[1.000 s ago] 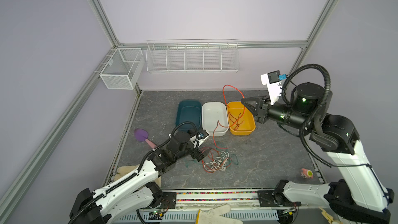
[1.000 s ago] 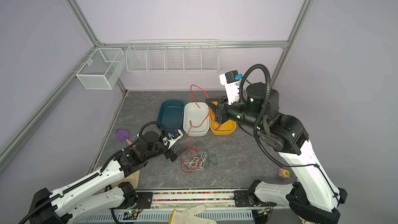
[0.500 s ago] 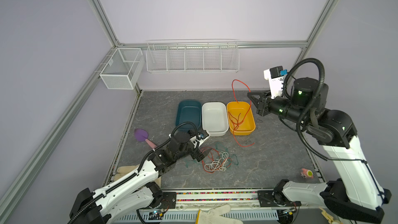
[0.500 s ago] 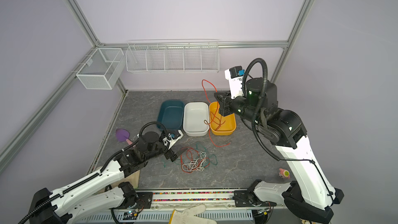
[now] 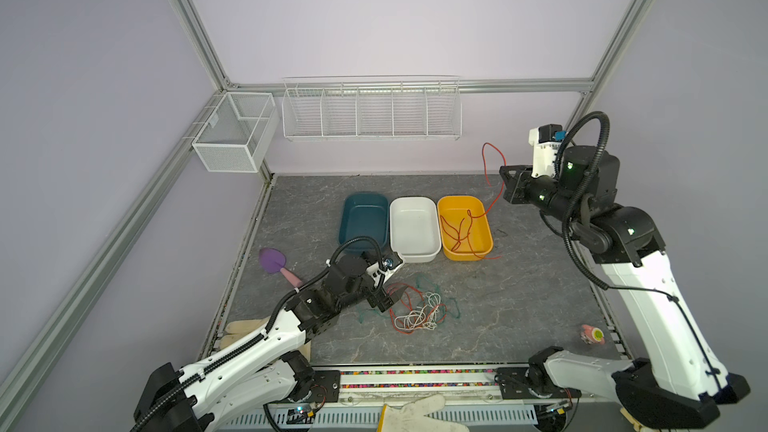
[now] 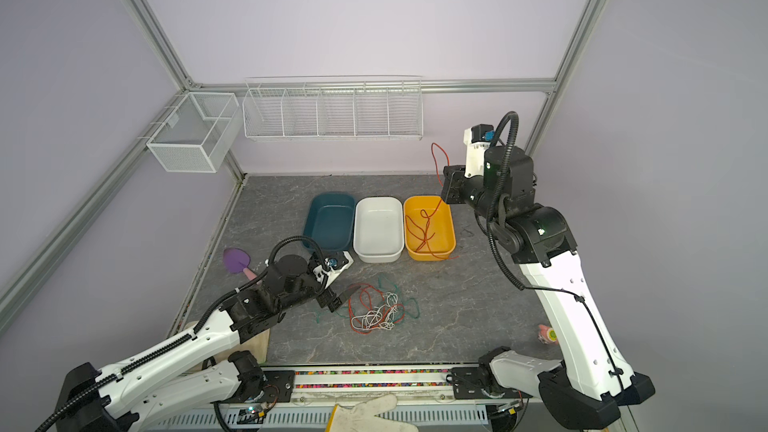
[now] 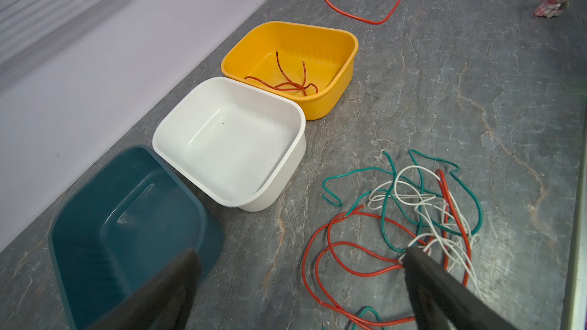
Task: Untangle the cables
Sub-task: 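Lift the red wire high with the right gripper, pulling it from the pile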
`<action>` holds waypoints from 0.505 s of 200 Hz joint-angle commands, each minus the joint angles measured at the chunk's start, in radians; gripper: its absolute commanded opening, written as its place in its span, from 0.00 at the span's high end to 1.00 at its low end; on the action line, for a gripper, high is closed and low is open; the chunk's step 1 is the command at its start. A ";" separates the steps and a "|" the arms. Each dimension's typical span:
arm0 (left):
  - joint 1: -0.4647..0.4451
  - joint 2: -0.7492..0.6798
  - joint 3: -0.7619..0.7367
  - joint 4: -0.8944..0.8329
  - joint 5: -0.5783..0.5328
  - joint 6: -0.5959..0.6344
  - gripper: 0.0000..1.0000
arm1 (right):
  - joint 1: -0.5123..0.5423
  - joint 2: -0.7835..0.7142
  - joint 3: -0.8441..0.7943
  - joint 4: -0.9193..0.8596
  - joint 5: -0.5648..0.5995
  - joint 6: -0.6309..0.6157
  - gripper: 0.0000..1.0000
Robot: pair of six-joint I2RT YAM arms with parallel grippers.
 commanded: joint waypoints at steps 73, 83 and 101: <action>-0.005 -0.005 -0.018 0.012 -0.015 0.028 0.01 | -0.125 0.113 -0.152 0.352 -0.090 0.083 0.93; -0.006 -0.006 -0.017 0.010 -0.015 0.031 0.01 | -0.130 0.126 -0.169 0.371 -0.089 0.083 0.93; -0.006 -0.009 -0.016 0.010 -0.015 0.030 0.01 | -0.134 0.140 -0.223 0.434 -0.107 0.083 0.93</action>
